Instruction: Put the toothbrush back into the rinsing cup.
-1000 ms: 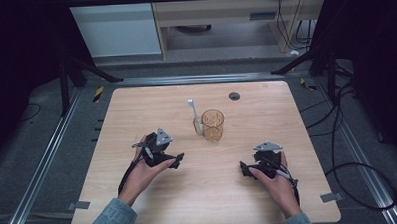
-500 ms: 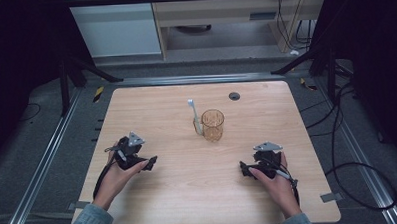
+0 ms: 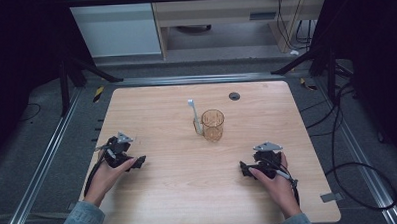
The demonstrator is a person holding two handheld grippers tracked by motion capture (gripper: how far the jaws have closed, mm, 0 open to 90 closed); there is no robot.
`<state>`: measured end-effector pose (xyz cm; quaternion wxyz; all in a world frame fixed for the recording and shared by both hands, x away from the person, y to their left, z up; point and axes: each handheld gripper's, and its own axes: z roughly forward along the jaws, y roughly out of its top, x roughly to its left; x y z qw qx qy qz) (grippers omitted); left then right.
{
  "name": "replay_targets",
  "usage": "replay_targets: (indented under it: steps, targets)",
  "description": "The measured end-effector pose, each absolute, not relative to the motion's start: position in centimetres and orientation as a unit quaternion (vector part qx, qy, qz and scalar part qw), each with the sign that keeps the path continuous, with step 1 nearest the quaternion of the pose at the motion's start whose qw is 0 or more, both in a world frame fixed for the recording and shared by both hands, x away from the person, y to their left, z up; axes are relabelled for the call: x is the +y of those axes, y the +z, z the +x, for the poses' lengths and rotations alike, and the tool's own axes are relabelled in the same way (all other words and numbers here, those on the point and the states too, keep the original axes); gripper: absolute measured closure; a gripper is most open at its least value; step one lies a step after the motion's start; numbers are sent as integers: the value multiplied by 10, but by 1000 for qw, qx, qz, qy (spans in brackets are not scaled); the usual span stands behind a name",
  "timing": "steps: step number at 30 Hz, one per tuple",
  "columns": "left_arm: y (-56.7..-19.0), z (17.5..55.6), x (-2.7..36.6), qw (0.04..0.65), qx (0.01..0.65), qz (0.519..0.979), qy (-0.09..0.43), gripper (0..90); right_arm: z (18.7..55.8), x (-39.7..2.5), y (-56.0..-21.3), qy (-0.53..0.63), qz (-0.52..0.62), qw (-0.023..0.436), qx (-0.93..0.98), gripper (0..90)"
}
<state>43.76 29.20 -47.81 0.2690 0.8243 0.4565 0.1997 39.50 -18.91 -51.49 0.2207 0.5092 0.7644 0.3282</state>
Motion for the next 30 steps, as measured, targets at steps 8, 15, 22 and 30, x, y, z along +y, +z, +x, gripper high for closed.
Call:
replay_targets:
  steps: [8, 15, 22, 30]
  targets:
    - [-489, 456, 308, 274, 495, 800, 198, 59, 395, -189, -515, 328, 509, 221, 764, 10]
    - [-493, 463, 315, 286, 507, 786, 209, 57, 395, -189, -515, 329, 509, 220, 765, 8]
    - [-500, 467, 314, 297, 518, 775, 208, 58, 396, -189, -515, 328, 510, 221, 764, 6]
    - [-507, 465, 310, 312, 512, 768, 225, 40, 396, -188, -515, 328, 512, 221, 763, 6]
